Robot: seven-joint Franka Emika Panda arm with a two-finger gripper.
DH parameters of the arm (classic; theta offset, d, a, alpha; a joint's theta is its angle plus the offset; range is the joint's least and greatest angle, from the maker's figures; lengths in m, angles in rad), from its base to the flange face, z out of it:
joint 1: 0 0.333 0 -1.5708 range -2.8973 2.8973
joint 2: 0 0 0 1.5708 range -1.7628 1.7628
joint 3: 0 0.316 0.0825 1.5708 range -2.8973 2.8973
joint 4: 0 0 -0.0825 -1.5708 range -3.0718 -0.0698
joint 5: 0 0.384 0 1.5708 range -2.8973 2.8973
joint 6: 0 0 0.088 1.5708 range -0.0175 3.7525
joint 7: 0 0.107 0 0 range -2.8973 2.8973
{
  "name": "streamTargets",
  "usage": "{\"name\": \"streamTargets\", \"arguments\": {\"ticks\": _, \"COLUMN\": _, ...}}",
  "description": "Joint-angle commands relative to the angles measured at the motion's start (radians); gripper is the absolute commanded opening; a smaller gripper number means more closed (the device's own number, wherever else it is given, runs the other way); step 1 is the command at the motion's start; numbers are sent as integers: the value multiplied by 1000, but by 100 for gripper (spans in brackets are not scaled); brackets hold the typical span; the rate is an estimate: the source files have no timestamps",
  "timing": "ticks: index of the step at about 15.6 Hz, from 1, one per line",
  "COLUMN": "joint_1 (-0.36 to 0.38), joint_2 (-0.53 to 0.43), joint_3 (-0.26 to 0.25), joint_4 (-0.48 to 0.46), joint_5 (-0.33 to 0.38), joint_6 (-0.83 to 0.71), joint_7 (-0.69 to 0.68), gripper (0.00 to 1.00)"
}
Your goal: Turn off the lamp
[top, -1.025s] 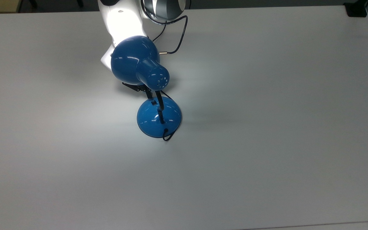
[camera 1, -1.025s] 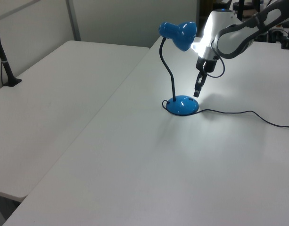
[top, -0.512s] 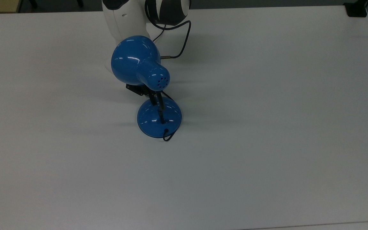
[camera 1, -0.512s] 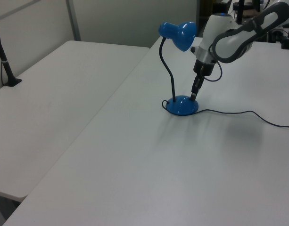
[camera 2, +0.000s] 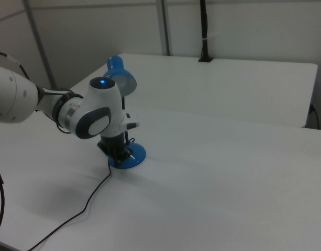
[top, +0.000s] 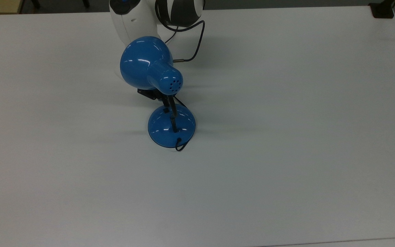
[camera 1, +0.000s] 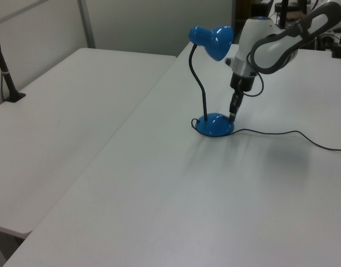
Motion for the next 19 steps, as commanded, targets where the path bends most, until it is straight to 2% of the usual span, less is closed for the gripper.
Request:
{"name": "streamTargets", "arguments": {"ticks": 1, "joint_1": 5, "joint_2": -4, "joint_3": -3, "joint_4": -21, "joint_5": -29, "joint_6": -107, "joint_7": 0, "gripper": 0}}
{"name": "streamTargets", "arguments": {"ticks": 4, "joint_1": -10, "joint_2": -49, "joint_3": -4, "joint_4": -10, "joint_5": -44, "joint_6": -234, "joint_7": -2, "gripper": 0}}
{"name": "streamTargets", "arguments": {"ticks": 7, "joint_1": -36, "joint_2": -132, "joint_3": -4, "joint_4": 5, "joint_5": -130, "joint_6": -449, "joint_7": -3, "gripper": 1}}
{"name": "streamTargets", "arguments": {"ticks": 9, "joint_1": -39, "joint_2": -174, "joint_3": -4, "joint_4": 33, "joint_5": -172, "joint_6": -613, "joint_7": -3, "gripper": 17}}
{"name": "streamTargets", "arguments": {"ticks": 11, "joint_1": -54, "joint_2": -221, "joint_3": -4, "joint_4": 67, "joint_5": -196, "joint_6": -747, "joint_7": -2, "gripper": 61}}
{"name": "streamTargets", "arguments": {"ticks": 12, "joint_1": -63, "joint_2": -246, "joint_3": -4, "joint_4": 84, "joint_5": -196, "joint_6": -796, "joint_7": 1, "gripper": 100}}
{"name": "streamTargets", "arguments": {"ticks": 14, "joint_1": -73, "joint_2": -275, "joint_3": -10, "joint_4": 145, "joint_5": -195, "joint_6": -856, "joint_7": 12, "gripper": 100}}
{"name": "streamTargets", "arguments": {"ticks": 17, "joint_1": -84, "joint_2": -280, "joint_3": -29, "joint_4": 304, "joint_5": -186, "joint_6": -953, "joint_7": 17, "gripper": 100}}
{"name": "streamTargets", "arguments": {"ticks": 19, "joint_1": -84, "joint_2": -284, "joint_3": -30, "joint_4": 373, "joint_5": -184, "joint_6": -954, "joint_7": 50, "gripper": 100}}
